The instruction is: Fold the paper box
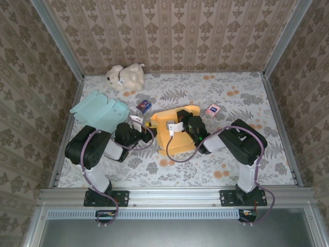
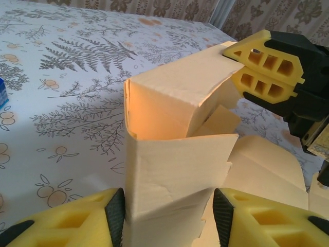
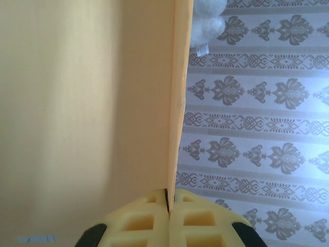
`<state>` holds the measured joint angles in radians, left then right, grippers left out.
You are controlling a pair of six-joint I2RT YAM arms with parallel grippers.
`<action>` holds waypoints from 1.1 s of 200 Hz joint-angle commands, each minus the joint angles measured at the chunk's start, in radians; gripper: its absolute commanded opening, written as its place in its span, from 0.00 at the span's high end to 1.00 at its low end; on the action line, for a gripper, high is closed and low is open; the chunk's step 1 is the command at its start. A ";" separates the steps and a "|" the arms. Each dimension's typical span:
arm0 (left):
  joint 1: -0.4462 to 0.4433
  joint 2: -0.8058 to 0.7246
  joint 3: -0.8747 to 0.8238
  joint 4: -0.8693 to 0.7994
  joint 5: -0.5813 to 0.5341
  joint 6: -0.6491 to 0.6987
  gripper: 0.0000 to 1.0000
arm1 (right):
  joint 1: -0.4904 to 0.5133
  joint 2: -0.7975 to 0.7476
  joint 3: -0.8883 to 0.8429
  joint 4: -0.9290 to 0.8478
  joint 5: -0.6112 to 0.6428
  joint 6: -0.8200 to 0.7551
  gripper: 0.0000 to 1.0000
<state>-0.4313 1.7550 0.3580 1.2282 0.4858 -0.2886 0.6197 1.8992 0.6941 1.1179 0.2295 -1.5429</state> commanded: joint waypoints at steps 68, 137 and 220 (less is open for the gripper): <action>-0.018 0.048 0.026 0.050 -0.009 -0.047 0.51 | 0.009 0.023 0.010 -0.052 0.005 -0.008 1.00; -0.078 0.069 0.073 0.044 -0.053 -0.045 0.57 | 0.018 0.035 0.010 -0.024 0.007 -0.022 1.00; -0.103 0.105 0.118 0.042 -0.167 -0.084 0.56 | 0.027 0.042 0.016 -0.029 0.005 -0.025 1.00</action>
<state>-0.5125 1.8469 0.4351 1.2427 0.3664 -0.3462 0.6277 1.9053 0.6968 1.1248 0.2413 -1.5497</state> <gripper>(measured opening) 0.442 0.051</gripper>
